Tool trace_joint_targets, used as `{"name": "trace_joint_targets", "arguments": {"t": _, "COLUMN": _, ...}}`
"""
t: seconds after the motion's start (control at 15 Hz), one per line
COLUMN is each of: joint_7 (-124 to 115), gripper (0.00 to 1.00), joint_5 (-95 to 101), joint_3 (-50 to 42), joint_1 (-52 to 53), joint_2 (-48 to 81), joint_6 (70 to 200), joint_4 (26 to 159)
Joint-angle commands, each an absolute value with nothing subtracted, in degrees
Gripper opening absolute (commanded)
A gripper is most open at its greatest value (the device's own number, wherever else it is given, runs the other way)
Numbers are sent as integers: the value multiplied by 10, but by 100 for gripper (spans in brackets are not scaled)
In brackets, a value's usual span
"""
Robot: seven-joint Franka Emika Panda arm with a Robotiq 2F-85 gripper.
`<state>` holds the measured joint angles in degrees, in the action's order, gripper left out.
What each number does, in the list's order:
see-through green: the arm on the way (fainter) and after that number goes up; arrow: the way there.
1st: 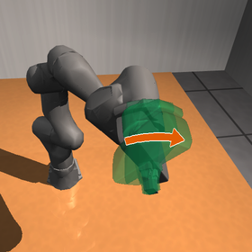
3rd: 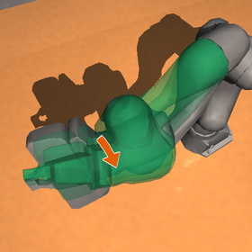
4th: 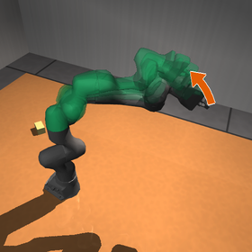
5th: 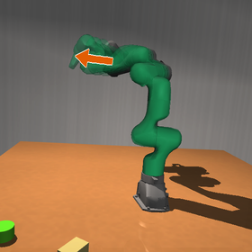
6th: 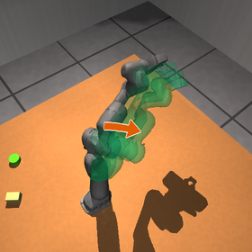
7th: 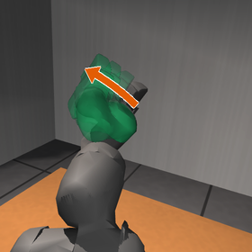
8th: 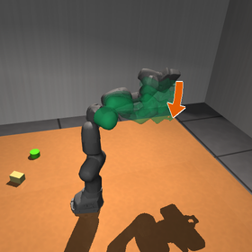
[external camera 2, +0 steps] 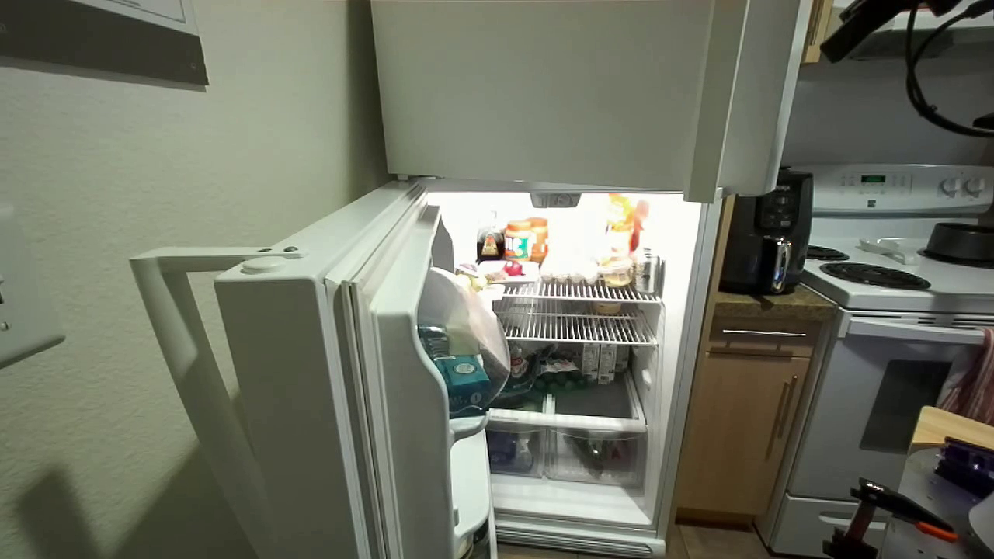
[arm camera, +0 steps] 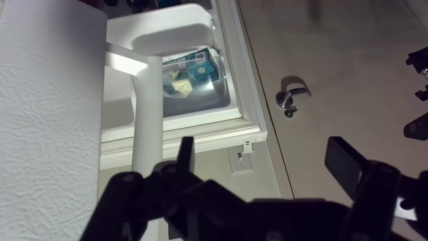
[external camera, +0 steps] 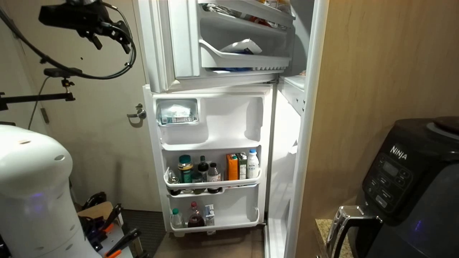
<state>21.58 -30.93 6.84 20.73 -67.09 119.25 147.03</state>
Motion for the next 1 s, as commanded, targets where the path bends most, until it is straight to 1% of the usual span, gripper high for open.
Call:
{"name": "trace_joint_targets", "arguments": {"t": 0.0, "joint_7": 209, "gripper": 100, "joint_5": -300, "joint_3": 66, "joint_1": 212, "joint_2": -647, "joint_6": 1251, "joint_4": 1481}}
{"name": "trace_joint_targets", "arguments": {"t": 0.33, "joint_7": 207, "gripper": 100, "joint_5": -295, "joint_3": 61, "joint_1": 219, "joint_2": -618, "joint_6": 1321, "joint_4": 1483}}
{"name": "trace_joint_targets", "arguments": {"t": 0.93, "joint_7": 194, "gripper": 100, "joint_5": -293, "joint_3": 61, "joint_1": 222, "joint_2": -606, "joint_6": 1353, "joint_4": 1481}}
